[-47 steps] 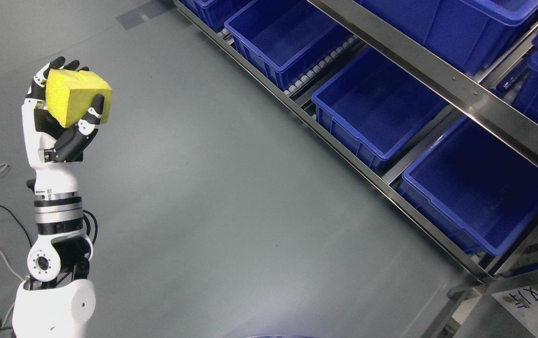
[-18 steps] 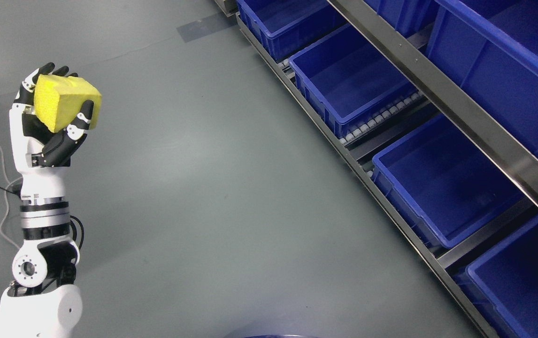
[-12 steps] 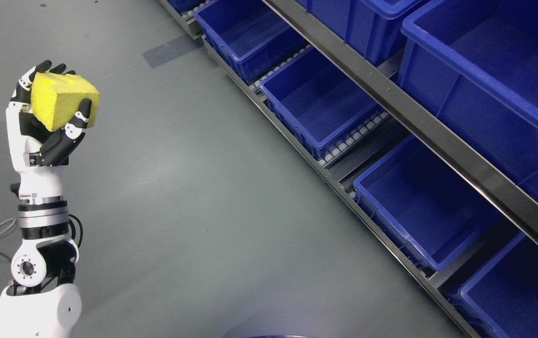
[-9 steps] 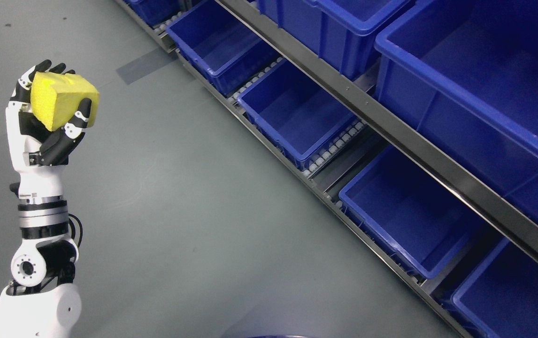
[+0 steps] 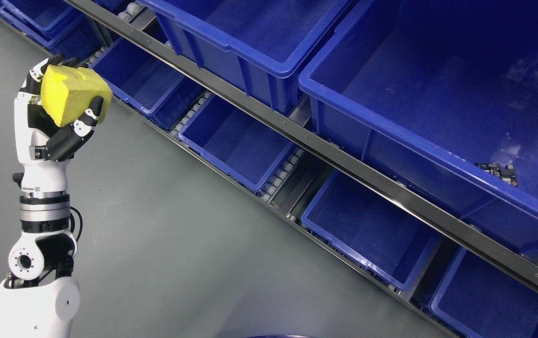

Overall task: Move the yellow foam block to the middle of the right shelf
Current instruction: 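Hold the cube raised in the left hand while turning toward the bins, then move the left hand over a middle-row blue bin and release the cube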

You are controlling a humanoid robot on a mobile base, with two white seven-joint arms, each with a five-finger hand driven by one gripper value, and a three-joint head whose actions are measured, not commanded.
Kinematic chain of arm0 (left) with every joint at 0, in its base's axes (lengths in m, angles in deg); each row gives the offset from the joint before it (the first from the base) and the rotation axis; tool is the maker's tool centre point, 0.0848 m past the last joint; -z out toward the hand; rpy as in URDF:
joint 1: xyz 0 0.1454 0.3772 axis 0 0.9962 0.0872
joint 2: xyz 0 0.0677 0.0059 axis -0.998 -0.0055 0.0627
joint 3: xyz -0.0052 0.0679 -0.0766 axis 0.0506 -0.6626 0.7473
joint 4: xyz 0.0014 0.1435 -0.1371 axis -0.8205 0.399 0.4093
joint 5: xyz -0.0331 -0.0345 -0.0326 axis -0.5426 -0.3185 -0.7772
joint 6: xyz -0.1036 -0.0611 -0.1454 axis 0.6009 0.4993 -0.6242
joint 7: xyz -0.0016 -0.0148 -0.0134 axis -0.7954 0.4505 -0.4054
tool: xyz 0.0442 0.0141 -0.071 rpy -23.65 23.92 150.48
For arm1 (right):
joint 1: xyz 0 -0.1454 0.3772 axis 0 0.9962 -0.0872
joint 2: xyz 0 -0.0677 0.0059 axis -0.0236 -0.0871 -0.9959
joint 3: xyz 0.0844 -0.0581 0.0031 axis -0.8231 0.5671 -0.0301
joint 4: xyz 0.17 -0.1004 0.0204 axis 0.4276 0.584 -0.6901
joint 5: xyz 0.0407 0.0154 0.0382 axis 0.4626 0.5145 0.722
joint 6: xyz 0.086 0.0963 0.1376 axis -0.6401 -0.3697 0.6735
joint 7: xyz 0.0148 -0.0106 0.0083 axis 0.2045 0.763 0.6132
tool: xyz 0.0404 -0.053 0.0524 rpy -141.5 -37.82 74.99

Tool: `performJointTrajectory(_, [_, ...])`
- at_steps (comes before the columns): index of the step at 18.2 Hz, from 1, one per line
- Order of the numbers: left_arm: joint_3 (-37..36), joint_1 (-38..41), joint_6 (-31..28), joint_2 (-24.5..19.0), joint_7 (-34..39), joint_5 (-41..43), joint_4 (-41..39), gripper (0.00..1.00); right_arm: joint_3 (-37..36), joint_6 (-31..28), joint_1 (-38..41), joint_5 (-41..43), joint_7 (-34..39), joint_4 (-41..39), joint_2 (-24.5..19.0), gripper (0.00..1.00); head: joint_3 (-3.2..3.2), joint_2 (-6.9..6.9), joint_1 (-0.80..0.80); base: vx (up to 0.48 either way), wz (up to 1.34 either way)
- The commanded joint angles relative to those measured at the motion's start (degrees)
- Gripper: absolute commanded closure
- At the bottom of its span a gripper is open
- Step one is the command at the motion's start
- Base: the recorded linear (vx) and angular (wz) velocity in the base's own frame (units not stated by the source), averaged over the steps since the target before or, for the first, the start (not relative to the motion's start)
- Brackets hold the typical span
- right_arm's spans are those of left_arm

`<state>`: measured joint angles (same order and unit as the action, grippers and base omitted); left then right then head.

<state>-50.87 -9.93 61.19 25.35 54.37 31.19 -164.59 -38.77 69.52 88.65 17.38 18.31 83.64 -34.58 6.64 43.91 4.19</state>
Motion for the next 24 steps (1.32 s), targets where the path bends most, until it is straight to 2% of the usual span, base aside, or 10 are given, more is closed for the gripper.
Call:
performJointTrajectory(1, [2.61,-7.46,-0.09,-5.88,-0.75,0.00,-0.44,0.67,-0.70,0.04,1.32,-0.18,0.02,-1.00,1.00,0.00,0.00,0.00,0.00,0.201,-0.31])
performJointTrajectory(4, [3.77,-14.66,-1.84,-15.62,-0.84,0.00,-0.27,0.67,-0.70,0.04,1.32,-0.18,0.02,-1.00,1.00,0.00,0.00,0.00,0.00,0.180,-0.28])
performJointTrajectory(6, [2.80,-19.06,-6.13,-20.99,-1.45,0.00,0.08,0.67,-0.70,0.04,1.40,-0.18,0.02,-1.00,1.00,0.00,0.00,0.00,0.00,0.141,-0.20])
performJointTrajectory(7, [1.84,-22.39,-9.46,-23.10,-3.11,0.43,0.61,0.67,-0.70,0.04,1.32,-0.18,0.02,-1.00,1.00,0.00,0.00,0.00,0.00,0.142,-0.16])
performJointTrajectory(9, [-1.23,-28.54,-15.62,-24.09,-8.19,5.06,3.06,0.67,-0.70,0.04,1.40,-0.18,0.02,-1.00,1.00,0.00,0.00,0.00,0.00,0.138,-0.14])
performJointTrajectory(13, [-8.60,-34.63,-17.85,-22.43,-22.95,23.42,7.89,0.65,-0.70,0.04,1.40,-0.18,0.02,-1.00,1.00,0.00,0.00,0.01,0.00,0.104,-0.10])
performJointTrajectory(15, [-12.21,-35.51,-17.76,-21.46,-26.93,30.11,9.66,0.63,-0.70,0.04,1.32,-0.18,0.02,-1.00,1.00,0.00,0.00,0.01,0.00,0.072,-0.07])
performJointTrajectory(18, [-16.62,-36.56,-17.58,-18.92,-28.88,35.15,11.51,0.61,-0.70,0.04,1.32,-0.18,0.02,-1.00,1.00,0.00,0.00,0.01,0.00,0.040,-0.04])
performJointTrajectory(24, [-18.99,-37.54,-17.49,-6.79,-29.14,40.60,17.39,0.51,-0.70,0.04,1.32,-0.18,0.02,-1.00,1.00,0.00,0.00,0.01,0.00,0.004,0.00])
